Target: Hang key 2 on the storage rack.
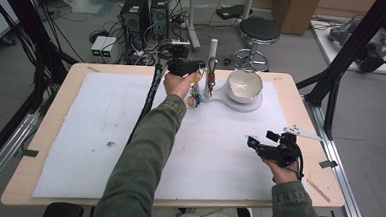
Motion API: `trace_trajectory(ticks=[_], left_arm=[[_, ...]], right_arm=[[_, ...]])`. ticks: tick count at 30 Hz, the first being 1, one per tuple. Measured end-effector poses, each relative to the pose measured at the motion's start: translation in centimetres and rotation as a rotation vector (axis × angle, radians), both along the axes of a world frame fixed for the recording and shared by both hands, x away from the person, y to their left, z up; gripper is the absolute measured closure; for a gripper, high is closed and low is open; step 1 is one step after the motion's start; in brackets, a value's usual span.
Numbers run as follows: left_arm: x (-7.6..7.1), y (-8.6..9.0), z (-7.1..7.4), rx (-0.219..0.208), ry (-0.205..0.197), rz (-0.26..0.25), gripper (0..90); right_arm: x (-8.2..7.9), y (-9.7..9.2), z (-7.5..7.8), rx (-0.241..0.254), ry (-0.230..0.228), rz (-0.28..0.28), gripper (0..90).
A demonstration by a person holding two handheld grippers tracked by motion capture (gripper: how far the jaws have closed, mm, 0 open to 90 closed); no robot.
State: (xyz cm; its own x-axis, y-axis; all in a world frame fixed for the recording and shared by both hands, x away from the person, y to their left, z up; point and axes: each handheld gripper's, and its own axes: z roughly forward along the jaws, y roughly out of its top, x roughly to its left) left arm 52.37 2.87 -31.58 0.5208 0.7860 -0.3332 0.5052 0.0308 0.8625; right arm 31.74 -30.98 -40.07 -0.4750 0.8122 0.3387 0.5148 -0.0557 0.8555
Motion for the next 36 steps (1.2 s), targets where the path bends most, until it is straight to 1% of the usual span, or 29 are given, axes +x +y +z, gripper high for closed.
trace_trajectory(ticks=[4,6,8,10,12,13,14,15,17,19,22,25,27,30,31,32,35,36], left_arm=[[0.0,-0.1,-0.3,0.016,0.011,0.002,82.6],[0.1,-0.1,-0.5,0.031,0.015,0.004,82.5],[0.2,0.0,-0.8,0.026,0.027,-0.003,82.4],[0.3,0.1,-0.8,0.036,0.033,-0.001,82.3],[0.2,0.1,-0.9,0.038,0.031,0.000,81.9],[0.2,0.1,-0.9,0.031,0.034,0.001,81.6],[0.2,0.2,-1.0,0.012,0.038,-0.013,80.5],[0.2,0.3,-1.0,-0.012,0.036,-0.022,74.6],[0.2,0.6,-0.9,-0.041,0.040,-0.023,66.5],[0.2,0.7,-0.9,-0.066,0.056,-0.034,59.6],[-0.1,1.0,-0.6,-0.076,0.047,-0.021,49.4],[-0.2,1.6,-0.7,-0.098,0.059,-0.026,36.0],[-0.5,2.1,-0.7,-0.098,0.053,-0.009,29.1],[-0.9,3.3,-0.9,-0.101,0.063,0.014,18.7],[-1.0,3.6,-0.9,-0.102,0.060,0.013,15.4],[-1.2,3.9,-0.9,-0.099,0.059,0.014,13.9],[-1.7,4.9,-0.7,-0.069,0.060,0.036,6.0],[-1.9,5.3,-0.7,-0.063,0.057,0.042,5.5]], right_arm=[[-0.1,-0.1,0.0,0.000,0.004,-0.008,0.6],[-0.1,-0.1,0.0,-0.005,-0.003,-0.015,0.7],[-0.1,-0.2,0.0,-0.011,-0.006,-0.019,0.6],[-0.1,-0.2,0.0,-0.010,-0.005,-0.022,0.6],[-0.1,-0.2,0.0,-0.013,-0.006,-0.023,0.6],[-0.1,-0.2,0.0,-0.013,-0.007,-0.023,0.6],[0.0,-0.3,0.0,-0.015,-0.009,-0.025,0.6],[-0.1,-0.3,0.0,-0.012,-0.007,-0.028,0.6],[-0.1,-0.3,0.0,-0.012,-0.009,-0.028,0.6],[-0.1,-0.3,0.0,-0.013,-0.011,-0.029,0.6],[-0.1,-0.3,0.0,-0.017,-0.016,-0.034,0.6],[-0.1,-0.2,0.0,-0.023,-0.019,-0.040,0.6],[-0.1,-0.3,0.0,-0.027,-0.023,-0.044,0.6],[-0.1,-0.3,0.0,-0.033,-0.024,-0.048,0.6],[-0.2,-0.3,0.0,-0.033,-0.023,-0.049,0.6],[-0.1,-0.3,0.0,-0.034,-0.025,-0.050,0.6],[-0.2,-0.3,0.0,-0.038,-0.027,-0.052,0.6],[-0.1,-0.3,0.0,-0.039,-0.029,-0.052,0.6]])
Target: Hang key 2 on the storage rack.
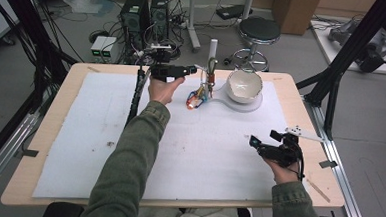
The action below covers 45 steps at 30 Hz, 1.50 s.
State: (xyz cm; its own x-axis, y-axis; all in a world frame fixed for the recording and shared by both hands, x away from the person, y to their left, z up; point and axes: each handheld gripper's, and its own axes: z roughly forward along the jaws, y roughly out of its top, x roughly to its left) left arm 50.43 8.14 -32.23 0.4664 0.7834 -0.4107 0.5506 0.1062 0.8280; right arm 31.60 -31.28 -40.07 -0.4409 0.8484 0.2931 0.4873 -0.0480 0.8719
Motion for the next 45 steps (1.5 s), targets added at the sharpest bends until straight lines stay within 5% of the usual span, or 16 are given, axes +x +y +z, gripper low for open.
trace_trajectory(ticks=[11,23,32,45], left_arm=[[-1.8,3.1,1.0,0.033,-0.030,0.031,1.6],[-3.1,5.3,0.0,0.071,-0.042,0.062,1.6],[-3.9,7.1,-0.3,0.054,-0.063,0.054,1.6],[-6.1,8.9,-0.3,0.125,-0.096,0.067,1.6]], right_arm=[[0.0,0.1,0.0,-0.005,-0.005,-0.003,0.6],[0.0,0.2,0.0,-0.017,-0.006,-0.006,0.6],[0.0,0.1,0.0,-0.018,-0.005,-0.010,0.6],[0.0,0.0,0.0,-0.026,-0.016,-0.026,0.6]])
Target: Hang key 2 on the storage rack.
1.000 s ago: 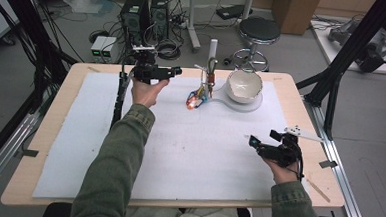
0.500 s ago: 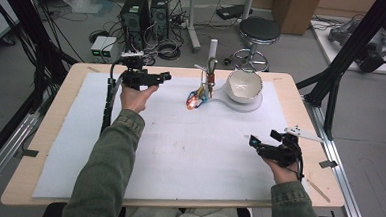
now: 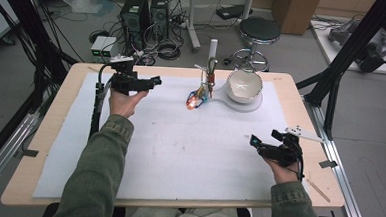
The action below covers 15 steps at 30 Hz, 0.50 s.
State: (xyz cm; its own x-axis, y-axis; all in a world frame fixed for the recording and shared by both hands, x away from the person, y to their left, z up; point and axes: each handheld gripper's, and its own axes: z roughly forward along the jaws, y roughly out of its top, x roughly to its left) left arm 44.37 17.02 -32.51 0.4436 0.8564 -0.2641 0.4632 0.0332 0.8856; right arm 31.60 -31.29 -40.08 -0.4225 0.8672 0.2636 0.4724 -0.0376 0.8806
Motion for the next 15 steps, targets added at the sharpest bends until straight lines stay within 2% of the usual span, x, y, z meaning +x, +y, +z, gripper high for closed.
trace_trajectory(ticks=[11,15], left_arm=[[-2.4,2.4,-0.2,-0.028,-0.033,0.043,1.7],[-3.5,3.0,-0.4,-0.014,-0.053,0.073,1.7]], right_arm=[[-0.2,0.0,0.1,-0.008,-0.006,-0.010,0.6],[-0.1,0.1,0.0,-0.007,-0.008,-0.013,0.6]])
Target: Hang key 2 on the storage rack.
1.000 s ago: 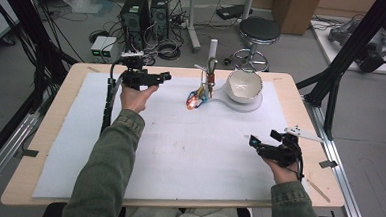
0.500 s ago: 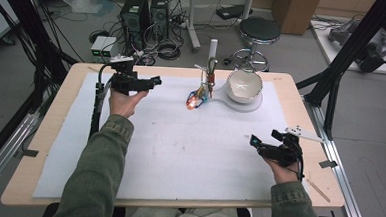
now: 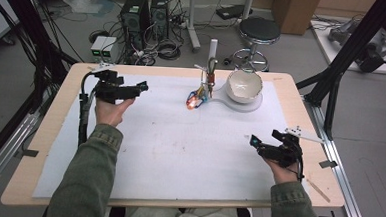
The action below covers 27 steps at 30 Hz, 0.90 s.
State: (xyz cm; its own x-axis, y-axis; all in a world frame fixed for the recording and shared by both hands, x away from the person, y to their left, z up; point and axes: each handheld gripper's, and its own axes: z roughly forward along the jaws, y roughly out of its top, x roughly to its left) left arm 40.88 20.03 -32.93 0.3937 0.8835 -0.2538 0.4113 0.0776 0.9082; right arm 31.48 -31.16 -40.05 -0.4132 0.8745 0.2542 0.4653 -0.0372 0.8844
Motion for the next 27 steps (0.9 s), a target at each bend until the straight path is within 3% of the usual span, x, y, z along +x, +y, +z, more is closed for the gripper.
trace_trajectory(ticks=[18,27], left_arm=[[-3.8,1.7,-1.2,-0.013,-0.047,0.047,1.7],[-5.1,3.0,-2.2,0.003,-0.032,0.066,1.6]], right_arm=[[0.0,0.1,0.0,0.000,0.003,-0.003,0.7],[0.1,0.1,-0.2,0.000,0.012,-0.004,0.6]])
